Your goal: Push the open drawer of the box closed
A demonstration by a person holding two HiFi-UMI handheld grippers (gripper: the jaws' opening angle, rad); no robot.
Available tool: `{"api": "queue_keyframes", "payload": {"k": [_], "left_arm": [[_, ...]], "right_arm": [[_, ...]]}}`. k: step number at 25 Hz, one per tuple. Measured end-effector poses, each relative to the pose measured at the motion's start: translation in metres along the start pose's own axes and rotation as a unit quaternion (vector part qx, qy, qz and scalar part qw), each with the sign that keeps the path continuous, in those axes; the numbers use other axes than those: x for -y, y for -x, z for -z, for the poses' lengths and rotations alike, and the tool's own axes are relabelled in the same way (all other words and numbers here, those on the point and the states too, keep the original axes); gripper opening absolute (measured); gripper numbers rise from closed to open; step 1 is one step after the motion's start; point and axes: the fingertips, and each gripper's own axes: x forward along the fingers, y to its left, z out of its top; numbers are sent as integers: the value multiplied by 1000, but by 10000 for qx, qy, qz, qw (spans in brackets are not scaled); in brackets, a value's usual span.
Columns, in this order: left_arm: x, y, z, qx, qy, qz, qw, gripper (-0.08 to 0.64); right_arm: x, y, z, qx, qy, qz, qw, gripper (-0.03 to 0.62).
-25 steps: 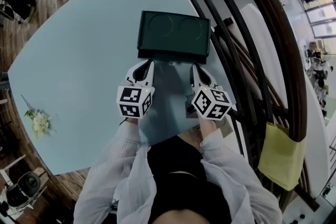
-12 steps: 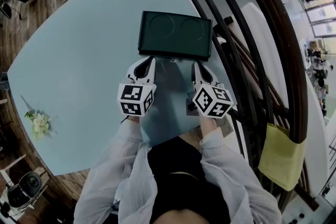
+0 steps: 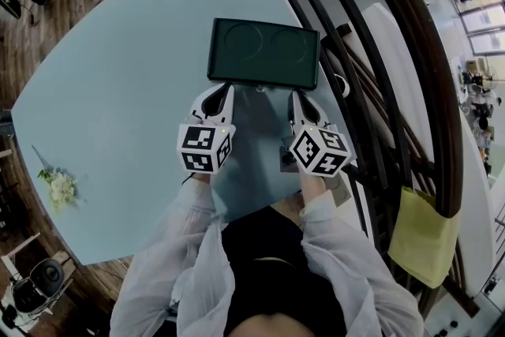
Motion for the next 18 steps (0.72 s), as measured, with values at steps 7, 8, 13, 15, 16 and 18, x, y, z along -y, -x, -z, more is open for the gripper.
{"api": "queue_keyframes", "payload": {"k": [7,8,13,15,16,18], "left_arm": [[-5,-1,-4,-6,-20,-18,10000,18],[-6,-2,-5,-2,-23,-36,10000,18],[-4,-3,1,-74,-79,-120,9999,18],[-1,0,7,-145,-123,-130,9997,18],[0,3,9,-168,-141,-134,9997,18],[2,10,10,-182,-165,-141,9996,18]], "right_arm": [[-4,-5,-3,10,-6,-19,10000,8],[-5,-6,-4,11,6,-28,10000,8],[1,-5,-2,-46,186,52,9998,8],[6,1,0,-76,260,104,9996,8],[7,5,1,-75,272,116,9995,8],[9,14,2,-54,269,125,9995,8]]}}
